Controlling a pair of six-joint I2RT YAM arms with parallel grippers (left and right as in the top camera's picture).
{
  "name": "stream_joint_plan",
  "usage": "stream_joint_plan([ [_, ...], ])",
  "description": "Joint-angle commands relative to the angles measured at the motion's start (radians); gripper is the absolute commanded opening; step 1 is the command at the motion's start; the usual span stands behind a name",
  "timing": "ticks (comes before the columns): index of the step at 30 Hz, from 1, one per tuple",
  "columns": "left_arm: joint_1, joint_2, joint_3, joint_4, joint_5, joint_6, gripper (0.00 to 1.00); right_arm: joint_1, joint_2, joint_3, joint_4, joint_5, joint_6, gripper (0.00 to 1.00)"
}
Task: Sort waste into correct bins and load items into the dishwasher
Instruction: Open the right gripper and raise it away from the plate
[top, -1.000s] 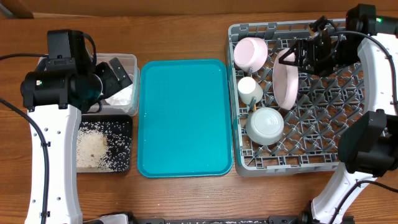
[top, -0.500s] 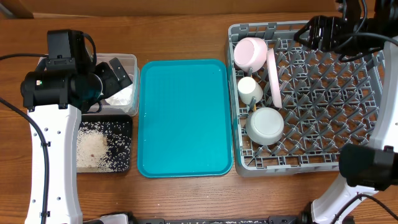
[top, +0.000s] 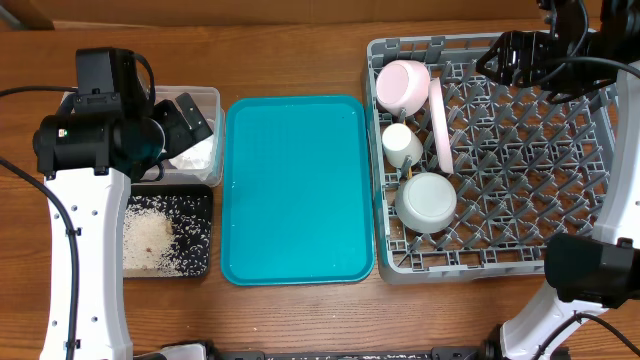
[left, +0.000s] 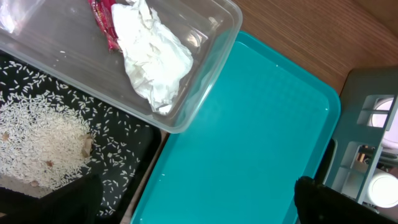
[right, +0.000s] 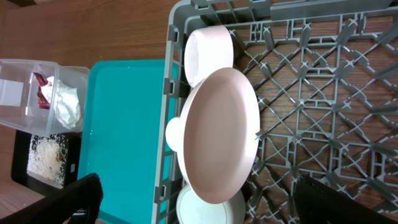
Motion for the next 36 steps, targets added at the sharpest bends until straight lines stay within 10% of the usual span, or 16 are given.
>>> stream_joint_plan([
  [1,-0.009,-0.008,0.02,0.001,0.003,0.019,1.0,-0.002,-0.009,0.019,0.005,0.01,0.002,1.0],
  [36,-0.009,-0.008,0.02,0.002,0.003,0.019,1.0,-0.098,-0.004,0.042,0.005,0.01,0.002,1.0],
])
